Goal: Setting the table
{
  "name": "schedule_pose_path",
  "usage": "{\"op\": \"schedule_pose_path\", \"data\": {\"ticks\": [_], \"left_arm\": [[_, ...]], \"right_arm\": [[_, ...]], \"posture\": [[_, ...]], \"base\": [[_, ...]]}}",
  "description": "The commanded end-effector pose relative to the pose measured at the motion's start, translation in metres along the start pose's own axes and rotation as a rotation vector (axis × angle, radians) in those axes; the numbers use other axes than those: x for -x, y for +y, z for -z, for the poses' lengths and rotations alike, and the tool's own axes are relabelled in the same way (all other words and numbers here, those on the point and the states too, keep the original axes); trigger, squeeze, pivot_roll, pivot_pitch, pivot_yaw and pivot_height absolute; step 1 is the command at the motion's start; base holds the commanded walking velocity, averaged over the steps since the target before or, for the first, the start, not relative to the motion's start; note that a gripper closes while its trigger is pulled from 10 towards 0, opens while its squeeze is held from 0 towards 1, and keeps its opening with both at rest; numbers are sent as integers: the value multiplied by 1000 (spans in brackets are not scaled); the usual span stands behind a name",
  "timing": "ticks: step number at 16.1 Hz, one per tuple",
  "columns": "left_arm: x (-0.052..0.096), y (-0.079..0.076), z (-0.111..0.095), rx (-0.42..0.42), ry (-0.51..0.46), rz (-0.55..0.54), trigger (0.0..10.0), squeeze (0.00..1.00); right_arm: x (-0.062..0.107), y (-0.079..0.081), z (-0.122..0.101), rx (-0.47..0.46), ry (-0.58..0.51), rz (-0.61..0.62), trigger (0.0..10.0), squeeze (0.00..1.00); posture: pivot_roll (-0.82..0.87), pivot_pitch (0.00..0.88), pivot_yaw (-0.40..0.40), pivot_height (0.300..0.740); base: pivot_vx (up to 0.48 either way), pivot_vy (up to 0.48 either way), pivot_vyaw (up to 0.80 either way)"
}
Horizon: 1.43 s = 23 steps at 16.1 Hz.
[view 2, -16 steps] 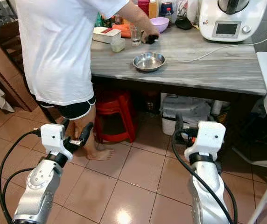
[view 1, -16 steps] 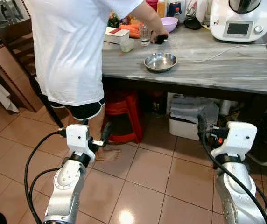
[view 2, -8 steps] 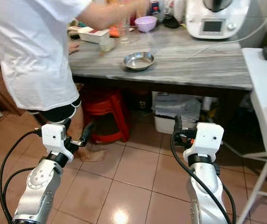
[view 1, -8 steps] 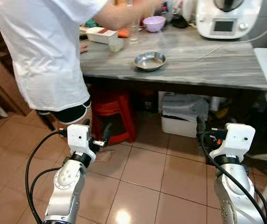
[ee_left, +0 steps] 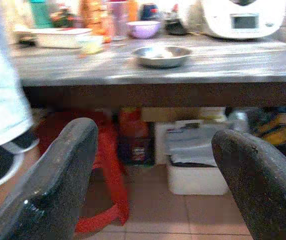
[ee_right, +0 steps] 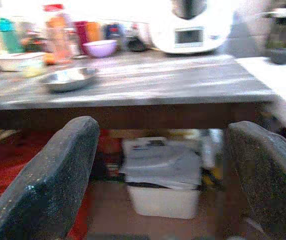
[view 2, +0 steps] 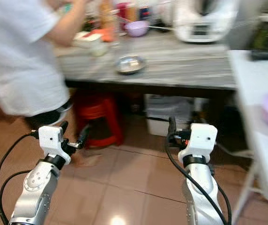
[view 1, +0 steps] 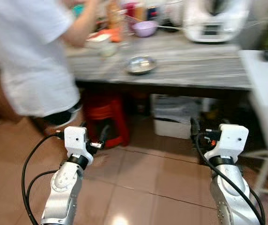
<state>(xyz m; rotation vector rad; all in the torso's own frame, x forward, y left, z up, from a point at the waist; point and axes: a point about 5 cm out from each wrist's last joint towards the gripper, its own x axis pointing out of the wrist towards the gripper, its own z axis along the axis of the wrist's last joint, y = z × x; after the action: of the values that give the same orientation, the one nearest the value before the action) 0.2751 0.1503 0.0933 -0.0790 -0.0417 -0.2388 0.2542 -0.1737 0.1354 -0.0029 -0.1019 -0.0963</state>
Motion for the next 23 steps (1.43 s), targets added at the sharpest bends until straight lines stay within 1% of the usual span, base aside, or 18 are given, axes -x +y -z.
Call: {"op": "schedule_pose_path", "data": {"ticks": [1,3,11,14,17,23], "left_arm": [[0,0,-4,-9,-6,12,10000,0],[-2,0,-4,-8,-8,16,10000,0],[-4,-2,-5,-4,-10,22,10000,0],[-6,-3,-5,-2,-11,23,10000,0],[-5,-3,-4,-4,-6,25,10000,0],[-4,-3,-3,-11,-1,33,10000,0]], "right_arm": [[1,-1,-4,-5,-13,3,10000,0],[0,-1,-4,-8,-14,3,10000,0],[-2,1,-4,-22,-12,1,10000,0],[-4,0,-6,-21,-16,5,10000,0],[-2,-2,-3,-19,-7,8,10000,0],[-2,0,-3,-21,-4,7,10000,0]], "posture": [[-127,23,123,740],[-127,25,123,740],[-127,20,124,740],[-131,23,127,740],[-132,20,129,740],[-131,13,129,740]], "base": [[0,-259,-513],[0,-257,-466],[0,-257,0],[0,-359,0],[0,-360,0],[0,-379,0]]}}
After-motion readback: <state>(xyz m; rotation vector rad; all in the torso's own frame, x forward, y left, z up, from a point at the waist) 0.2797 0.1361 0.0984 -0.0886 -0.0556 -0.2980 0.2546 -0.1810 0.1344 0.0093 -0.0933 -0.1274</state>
